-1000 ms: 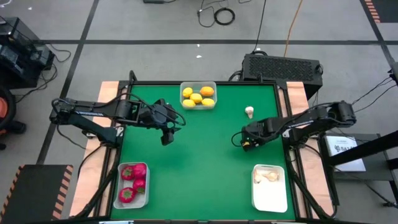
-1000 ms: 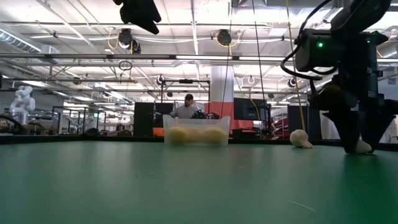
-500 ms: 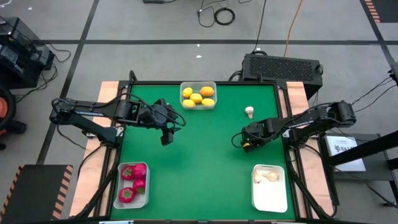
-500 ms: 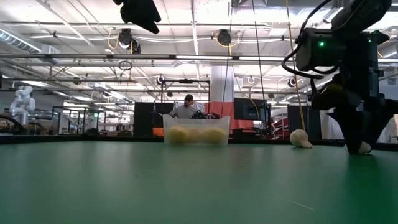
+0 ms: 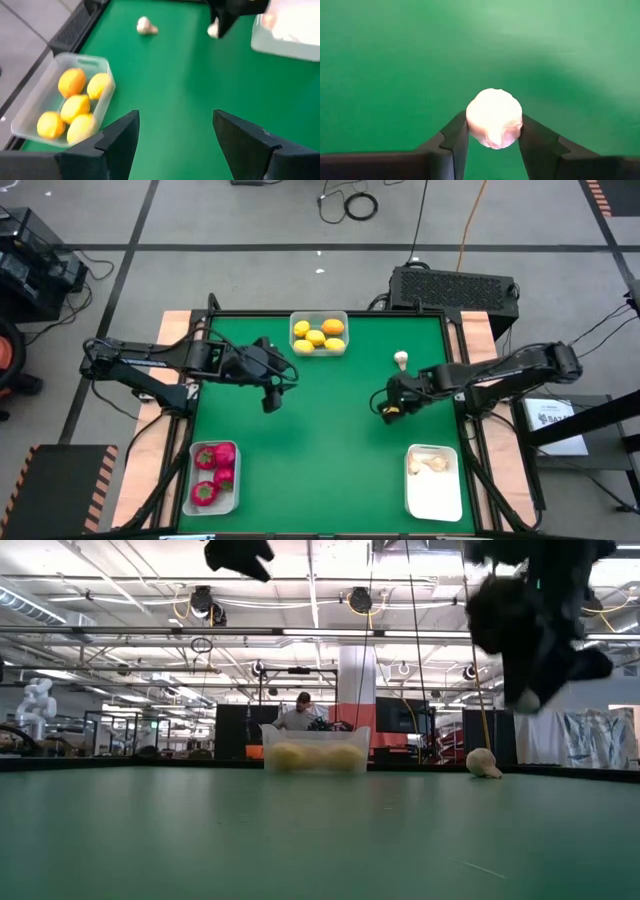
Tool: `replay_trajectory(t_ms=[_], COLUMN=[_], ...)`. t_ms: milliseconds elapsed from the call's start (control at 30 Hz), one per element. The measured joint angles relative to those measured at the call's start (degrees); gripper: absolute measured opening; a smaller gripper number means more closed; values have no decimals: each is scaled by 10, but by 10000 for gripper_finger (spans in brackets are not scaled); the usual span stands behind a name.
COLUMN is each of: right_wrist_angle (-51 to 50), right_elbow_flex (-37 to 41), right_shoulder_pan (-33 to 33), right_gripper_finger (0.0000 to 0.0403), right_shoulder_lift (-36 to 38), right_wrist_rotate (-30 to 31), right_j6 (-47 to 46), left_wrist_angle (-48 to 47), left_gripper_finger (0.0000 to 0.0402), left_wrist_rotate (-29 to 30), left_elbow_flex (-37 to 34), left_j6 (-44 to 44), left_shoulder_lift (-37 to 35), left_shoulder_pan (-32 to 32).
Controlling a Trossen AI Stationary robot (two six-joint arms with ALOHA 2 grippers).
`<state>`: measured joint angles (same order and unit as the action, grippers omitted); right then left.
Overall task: Sort produce into baskets
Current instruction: Put the garlic into the white bin
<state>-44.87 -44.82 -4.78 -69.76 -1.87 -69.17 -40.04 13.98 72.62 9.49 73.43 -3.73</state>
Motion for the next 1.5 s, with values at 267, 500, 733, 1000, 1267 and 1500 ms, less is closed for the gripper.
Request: replay_trajectory(t_ms=[267,500,733,1000,1267,1500], right_wrist_angle=[1,-4,-79,-103,-117,-119], right_elbow_flex=[-101,-135,-135,-135,-135,-135], right_shoulder_pan=[-146,-309,-421,-464,-471,-471], right_gripper_finger=[139,139,139,142,200,258], right_shoulder_lift=[2,2,-16,-49,-70,-72], right_wrist_rotate=[-12,-1,45,45,14,15], right_j6=[-97,-264,-460,-570,-573,-536], left_wrist_angle=[61,67,111,209,279,281], left_gripper_finger=[260,260,260,260,260,260], left_wrist_rotate=[-2,-2,-8,-86,-124,-125], left_elbow_flex=[0,0,0,0,0,0], left_j6=[-42,-58,-90,-115,-114,-112], left_shoulder_lift=[0,0,13,49,85,104], left_shoulder_pan=[0,0,0,0,0,0])
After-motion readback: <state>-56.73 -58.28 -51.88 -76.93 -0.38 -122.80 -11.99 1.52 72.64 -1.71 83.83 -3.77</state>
